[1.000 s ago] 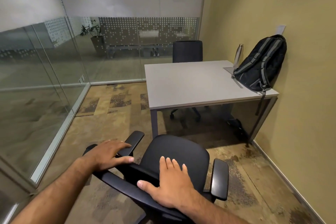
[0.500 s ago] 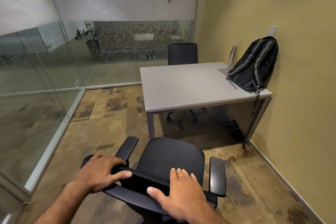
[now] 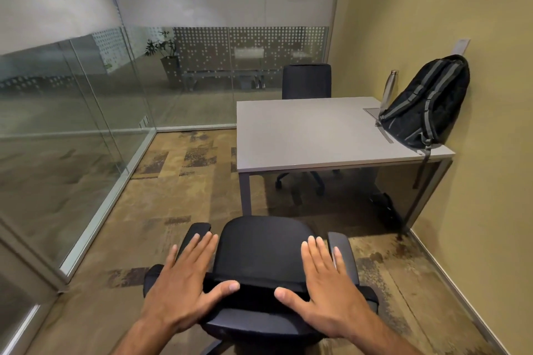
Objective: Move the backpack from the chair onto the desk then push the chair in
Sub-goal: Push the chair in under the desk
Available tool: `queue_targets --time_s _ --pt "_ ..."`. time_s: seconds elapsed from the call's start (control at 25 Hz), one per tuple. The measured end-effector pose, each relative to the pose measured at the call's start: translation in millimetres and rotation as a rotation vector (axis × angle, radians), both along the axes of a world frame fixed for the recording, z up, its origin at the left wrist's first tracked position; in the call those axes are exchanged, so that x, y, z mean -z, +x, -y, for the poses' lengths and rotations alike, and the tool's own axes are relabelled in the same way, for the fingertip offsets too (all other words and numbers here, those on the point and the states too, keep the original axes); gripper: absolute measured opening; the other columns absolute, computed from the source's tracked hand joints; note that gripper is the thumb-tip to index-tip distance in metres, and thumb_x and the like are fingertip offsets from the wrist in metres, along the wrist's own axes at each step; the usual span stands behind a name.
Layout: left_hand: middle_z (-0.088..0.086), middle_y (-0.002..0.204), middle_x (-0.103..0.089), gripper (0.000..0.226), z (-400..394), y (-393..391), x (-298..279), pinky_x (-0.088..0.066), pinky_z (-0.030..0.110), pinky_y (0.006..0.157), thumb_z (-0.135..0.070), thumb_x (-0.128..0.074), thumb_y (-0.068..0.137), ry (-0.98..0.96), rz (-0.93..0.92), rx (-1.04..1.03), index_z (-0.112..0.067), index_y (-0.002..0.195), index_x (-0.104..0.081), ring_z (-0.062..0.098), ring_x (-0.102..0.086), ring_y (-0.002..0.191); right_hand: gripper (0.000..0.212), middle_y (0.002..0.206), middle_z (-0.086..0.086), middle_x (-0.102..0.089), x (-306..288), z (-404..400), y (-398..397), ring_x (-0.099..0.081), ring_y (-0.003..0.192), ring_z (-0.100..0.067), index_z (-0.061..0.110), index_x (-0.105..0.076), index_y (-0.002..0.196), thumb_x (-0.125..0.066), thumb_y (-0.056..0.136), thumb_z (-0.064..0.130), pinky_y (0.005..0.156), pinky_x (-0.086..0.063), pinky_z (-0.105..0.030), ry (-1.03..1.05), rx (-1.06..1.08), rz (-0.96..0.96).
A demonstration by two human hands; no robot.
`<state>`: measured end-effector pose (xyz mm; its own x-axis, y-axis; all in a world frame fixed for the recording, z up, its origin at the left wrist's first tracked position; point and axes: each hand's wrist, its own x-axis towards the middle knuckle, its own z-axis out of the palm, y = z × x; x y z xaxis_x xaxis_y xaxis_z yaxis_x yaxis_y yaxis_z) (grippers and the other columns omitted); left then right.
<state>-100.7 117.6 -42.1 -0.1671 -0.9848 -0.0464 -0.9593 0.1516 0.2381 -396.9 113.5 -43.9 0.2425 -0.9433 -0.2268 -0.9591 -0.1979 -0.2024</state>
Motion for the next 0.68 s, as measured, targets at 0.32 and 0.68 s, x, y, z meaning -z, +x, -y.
queue_targets --time_s 0.32,0.68 --pt "-0.018 0.166 0.024 0.114 -14 -51 -4 0.017 0.040 0.127 -0.104 -0.009 0.069 -0.047 -0.021 -0.004 -0.036 0.156 0.020 -0.002 0.031 0.148 0.143 0.163 -0.009 0.033 4 5 -47 0.037 0.147 -0.021 0.010 0.028 0.151 -0.007 0.055 0.110 0.124 0.017 -0.045 0.027 -0.012 -0.039" --pt "-0.018 0.162 0.032 0.117 -5 -106 -5 0.018 0.041 0.126 -0.104 -0.002 0.067 -0.069 -0.010 0.004 -0.032 0.156 0.024 -0.002 0.039 0.144 0.135 0.162 -0.007 0.034 10 21 -102 0.038 0.146 -0.020 0.013 0.034 0.142 -0.007 0.057 0.109 0.120 0.023 -0.041 -0.015 -0.020 -0.064"
